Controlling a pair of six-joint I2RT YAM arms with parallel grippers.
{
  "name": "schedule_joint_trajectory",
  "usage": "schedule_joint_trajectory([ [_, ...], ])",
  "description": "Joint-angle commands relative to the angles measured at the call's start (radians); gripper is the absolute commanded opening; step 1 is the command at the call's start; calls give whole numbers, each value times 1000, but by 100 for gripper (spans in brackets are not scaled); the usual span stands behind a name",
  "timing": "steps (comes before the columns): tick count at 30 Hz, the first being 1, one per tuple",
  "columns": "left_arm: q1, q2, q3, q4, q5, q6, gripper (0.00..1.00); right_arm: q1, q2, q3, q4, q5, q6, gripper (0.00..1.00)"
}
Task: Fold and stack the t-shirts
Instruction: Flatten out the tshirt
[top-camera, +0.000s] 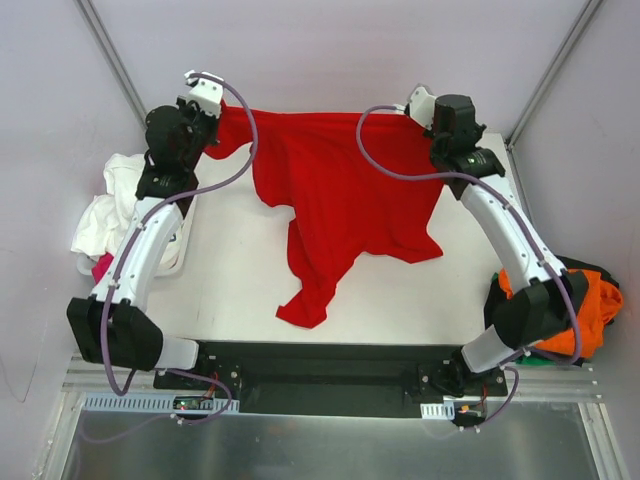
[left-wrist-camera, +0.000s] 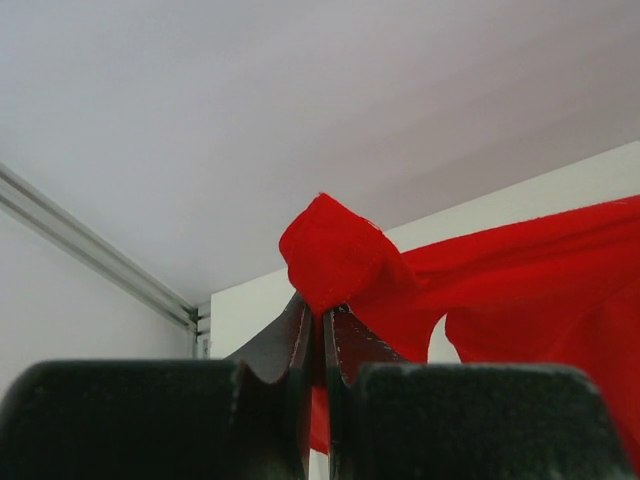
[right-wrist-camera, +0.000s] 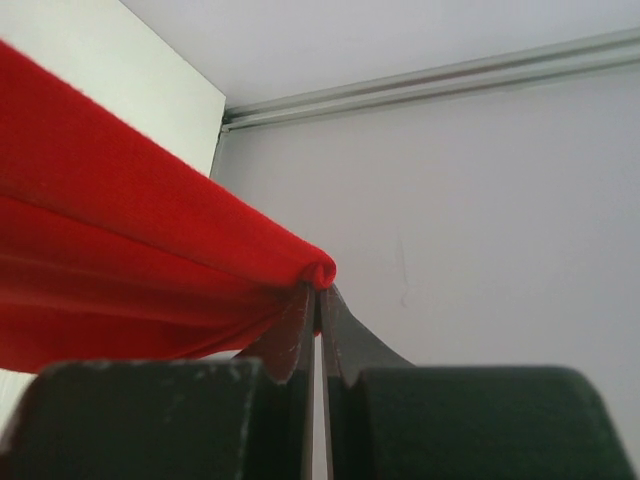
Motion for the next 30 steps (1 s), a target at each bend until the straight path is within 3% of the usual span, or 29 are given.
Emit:
schedule_joint_trajectory([
  [1,20,66,68,115,-141,57,0,-59,77,103,89,98,-68,1],
  [16,20,317,254,126,-217,69,0,-158,315,297,155,115,-136,1],
  [19,20,340,268,120,-224,66,20,-161,329,291,184,116,-145,3],
  [20,20,343,268,120,-227,66,36,-159,333,285,193,116,-143,12],
  [22,20,352,266,120,-228,62,55,-159,335,275,206,116,-142,21],
  [23,20,354,268,120,-234,62,75,-159,335,271,210,115,-140,34],
  [25,20,357,269,116,-234,54,93,-159,335,261,216,115,-133,50],
  [26,18,355,271,115,-234,52,99,-159,333,260,218,113,-130,58],
  [30,18,343,265,101,-224,33,99,-154,319,245,218,108,-111,85],
])
